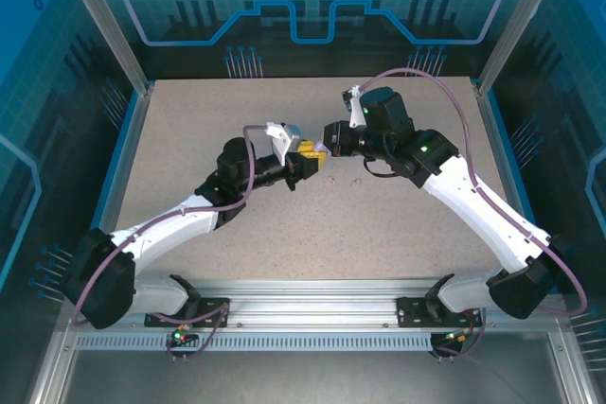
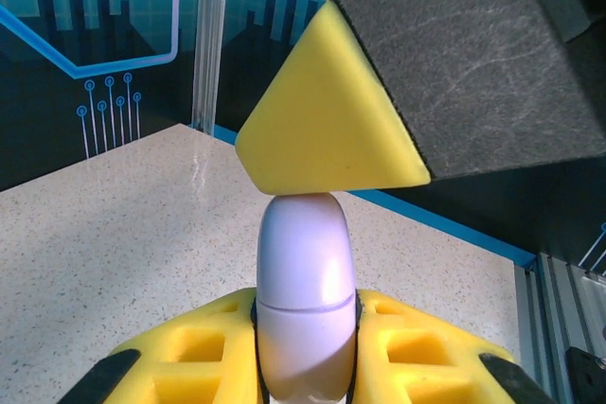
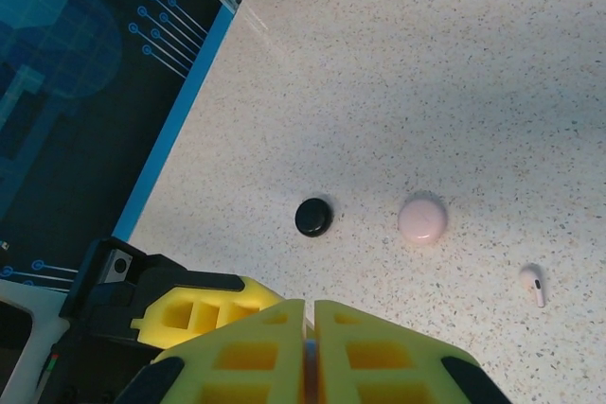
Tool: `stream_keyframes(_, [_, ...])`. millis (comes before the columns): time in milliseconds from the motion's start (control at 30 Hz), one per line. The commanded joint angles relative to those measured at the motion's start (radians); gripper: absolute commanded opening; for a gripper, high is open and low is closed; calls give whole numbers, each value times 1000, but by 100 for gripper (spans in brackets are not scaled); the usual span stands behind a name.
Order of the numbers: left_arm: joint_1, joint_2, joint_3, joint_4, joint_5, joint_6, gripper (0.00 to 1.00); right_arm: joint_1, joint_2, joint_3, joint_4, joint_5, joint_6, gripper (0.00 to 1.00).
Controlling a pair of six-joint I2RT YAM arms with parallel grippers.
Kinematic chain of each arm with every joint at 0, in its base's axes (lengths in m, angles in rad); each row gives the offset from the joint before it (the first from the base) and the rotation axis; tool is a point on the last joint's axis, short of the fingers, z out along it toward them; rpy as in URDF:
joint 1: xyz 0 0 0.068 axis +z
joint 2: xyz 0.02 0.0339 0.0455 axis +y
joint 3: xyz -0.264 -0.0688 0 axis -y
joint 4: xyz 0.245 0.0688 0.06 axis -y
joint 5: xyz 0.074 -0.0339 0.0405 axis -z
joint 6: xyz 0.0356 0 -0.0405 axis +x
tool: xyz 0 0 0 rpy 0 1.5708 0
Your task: Insert the wireless bluetooth earbuds into the charging case
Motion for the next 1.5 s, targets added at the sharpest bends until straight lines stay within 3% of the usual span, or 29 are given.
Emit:
stream_keyframes(0, [-2, -10, 19, 121, -16, -21, 0, -4, -16, 26, -49, -17, 7, 13])
stream_keyframes(367, [-2, 16, -41, 118, -63, -125, 0, -135, -93, -20, -40, -37, 32, 25])
stream_keyframes(733, [10, 75, -68, -187, -221, -272, 0, -198, -123, -205, 9, -49, 59, 29])
stream_keyframes(933, [126, 187, 3, -283, -219, -371, 0, -201, -80, -228, 25, -66, 58, 30])
stream_keyframes(1167, [300, 391, 122, -260, -125, -478, 0, -201, -39, -254, 56, -73, 73, 31])
stream_keyframes(1467, [393, 650, 268, -271, 5, -547, 3, -190, -1, -253, 58, -69, 84, 31])
